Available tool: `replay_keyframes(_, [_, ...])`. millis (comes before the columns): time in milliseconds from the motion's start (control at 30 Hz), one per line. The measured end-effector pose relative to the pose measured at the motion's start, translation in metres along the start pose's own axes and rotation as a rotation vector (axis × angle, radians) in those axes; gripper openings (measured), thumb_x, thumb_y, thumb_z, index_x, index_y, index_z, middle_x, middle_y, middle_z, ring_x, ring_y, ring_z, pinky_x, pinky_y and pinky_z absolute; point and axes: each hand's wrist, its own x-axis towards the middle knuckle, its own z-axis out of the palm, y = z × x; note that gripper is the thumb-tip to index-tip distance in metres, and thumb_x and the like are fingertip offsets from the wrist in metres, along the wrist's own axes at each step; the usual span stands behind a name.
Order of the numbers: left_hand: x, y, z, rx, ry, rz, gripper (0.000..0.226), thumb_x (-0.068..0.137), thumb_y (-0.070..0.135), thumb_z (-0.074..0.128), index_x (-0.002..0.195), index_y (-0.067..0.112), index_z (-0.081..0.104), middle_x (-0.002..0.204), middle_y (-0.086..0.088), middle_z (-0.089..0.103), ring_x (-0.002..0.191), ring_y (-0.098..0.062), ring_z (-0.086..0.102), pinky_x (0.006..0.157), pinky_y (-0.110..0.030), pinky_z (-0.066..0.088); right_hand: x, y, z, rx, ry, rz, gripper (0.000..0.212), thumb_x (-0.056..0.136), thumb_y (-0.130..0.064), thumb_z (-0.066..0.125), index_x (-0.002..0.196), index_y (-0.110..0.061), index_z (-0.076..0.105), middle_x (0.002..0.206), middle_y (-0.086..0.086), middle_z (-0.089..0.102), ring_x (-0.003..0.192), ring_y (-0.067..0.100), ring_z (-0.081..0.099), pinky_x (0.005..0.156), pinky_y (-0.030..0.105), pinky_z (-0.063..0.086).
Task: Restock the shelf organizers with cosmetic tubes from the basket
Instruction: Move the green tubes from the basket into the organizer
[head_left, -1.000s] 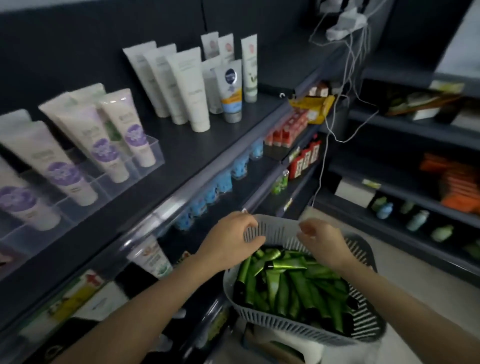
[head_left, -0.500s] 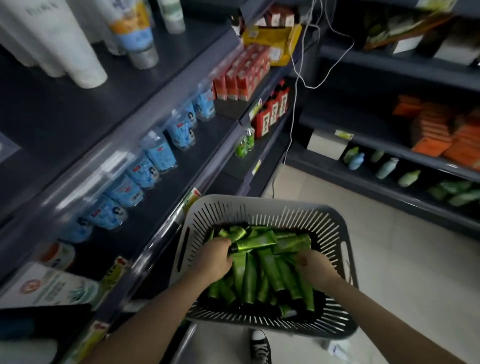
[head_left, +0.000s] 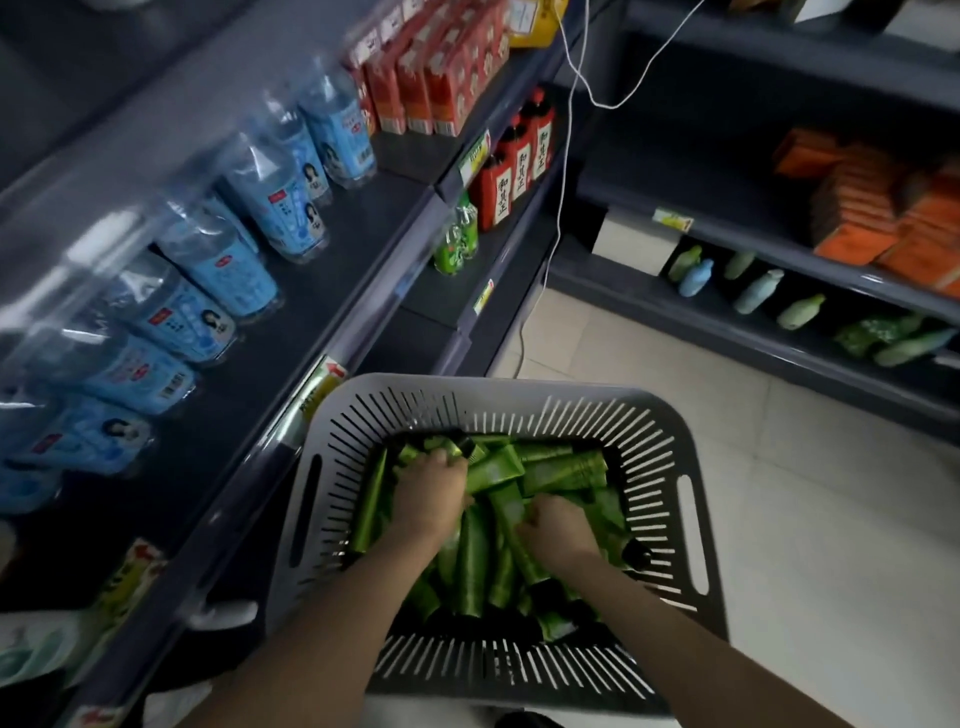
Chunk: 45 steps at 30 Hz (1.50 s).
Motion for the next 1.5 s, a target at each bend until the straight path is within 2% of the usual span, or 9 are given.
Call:
replay_keyframes(267, [-0.015, -0.019, 0.007, -0.436, -0.082, -0.221, 0.035, 0.081, 0.018, 0.07, 0.112, 0.008, 0.058, 0.102, -0.01, 0.059, 0.087, -0.024, 0.06, 0.063, -0.028, 0.043, 0.015, -0.008, 0.015, -0.001, -0.062, 0.079, 0.04, 0.081, -0.035, 0.065, 0.054, -0.015, 0.045, 0.057, -0.002, 0.048, 0.066, 0.022, 0.055, 0.05, 0.023, 0.036])
replay_keyframes(367, [-0.024, -0.034, 0.0, -0.695, -0.118, -0.387, 0.037, 0.079, 0.011, 0.069, 0.112, 0.008, 0.053, 0.103, -0.008, 0.061, 0.089, -0.022, 0.058, 0.066, -0.025, 0.042, 0.014, -0.012, 0.023, -0.033, -0.048, 0.079, 0.041, 0.081, -0.033, 0.064, 0.054, -0.016, 0.039, 0.056, -0.003, 0.043, 0.055, 0.016, 0.046, 0.044, 0.023, 0.031])
replay_keyframes(533, [-0.042, -0.039, -0.018, -1.044, -0.113, -0.458, 0.044, 0.084, 0.008, 0.063, 0.126, 0.011, 0.049, 0.119, -0.01, 0.059, 0.102, -0.023, 0.057, 0.081, -0.033, 0.046, 0.011, -0.017, 0.032, 0.134, -0.11, 0.149, 0.012, 0.078, -0.017, 0.064, 0.082, -0.007, 0.058, 0.082, 0.01, 0.06, 0.072, 0.022, 0.058, 0.056, 0.026, 0.047])
replay_keyframes(667, [-0.063, -0.04, -0.043, -1.137, -0.043, -0.39, 0.02, 0.085, 0.014, 0.063, 0.103, 0.016, 0.055, 0.098, -0.003, 0.063, 0.086, -0.017, 0.06, 0.071, -0.031, 0.046, -0.002, -0.03, 0.016, 0.414, -0.11, 0.17, 0.007, 0.077, -0.006, 0.066, 0.076, -0.007, 0.06, 0.072, 0.011, 0.06, 0.063, 0.023, 0.058, 0.056, 0.029, 0.051])
replay_keyframes(767, [-0.082, -0.04, -0.063, -1.152, 0.053, -0.355, 0.013, 0.087, 0.02, 0.062, 0.097, 0.014, 0.057, 0.094, -0.005, 0.064, 0.083, -0.02, 0.061, 0.069, -0.031, 0.045, -0.025, -0.049, -0.016, 0.61, -0.138, 0.063, 0.009, 0.075, -0.004, 0.07, 0.075, -0.007, 0.062, 0.066, 0.008, 0.053, 0.058, 0.019, 0.05, 0.055, 0.028, 0.046])
replay_keyframes(933, [-0.131, -0.033, -0.118, -1.311, 0.249, -0.267, 0.043, 0.084, 0.048, 0.059, 0.101, 0.009, 0.062, 0.09, -0.01, 0.067, 0.076, -0.023, 0.066, 0.066, -0.033, 0.05, -0.085, -0.096, -0.071, 0.872, -0.209, -0.198, 0.012, 0.075, -0.005, 0.068, 0.085, -0.012, 0.067, 0.077, 0.009, 0.059, 0.072, 0.021, 0.056, 0.071, 0.035, 0.047])
replay_keyframes(1067, [-0.181, -0.042, -0.158, -1.202, 0.477, -0.17, 0.027, 0.088, 0.043, 0.059, 0.087, 0.016, 0.06, 0.08, -0.001, 0.063, 0.073, -0.014, 0.058, 0.066, -0.031, 0.045, -0.138, -0.136, -0.091, 0.913, -0.264, -0.399, 0.032, 0.072, -0.021, 0.075, 0.096, -0.002, 0.066, 0.085, 0.014, 0.057, 0.081, 0.027, 0.054, 0.076, 0.043, 0.049])
replay_keyframes(1167, [-0.229, -0.06, -0.189, -1.235, 0.607, -0.099, 0.023, 0.084, 0.043, 0.064, 0.083, 0.021, 0.061, 0.068, 0.008, 0.058, 0.064, -0.007, 0.058, 0.063, -0.03, 0.053, -0.184, -0.175, -0.094, 0.897, -0.319, -0.568, 0.018, 0.083, -0.011, 0.067, 0.1, -0.004, 0.069, 0.089, 0.013, 0.067, 0.084, 0.028, 0.062, 0.086, 0.049, 0.051])
replay_keyframes(1500, [-0.424, -0.146, -0.228, -1.08, 0.999, -0.119, 0.03, 0.075, 0.041, 0.065, 0.09, 0.015, 0.063, 0.085, -0.015, 0.065, 0.073, -0.011, 0.057, 0.069, -0.034, 0.047, -0.341, -0.298, -0.041, 0.781, -0.538, -1.016, 0.024, 0.079, -0.004, 0.065, 0.102, 0.001, 0.065, 0.09, 0.009, 0.072, 0.076, 0.019, 0.068, 0.059, 0.027, 0.054])
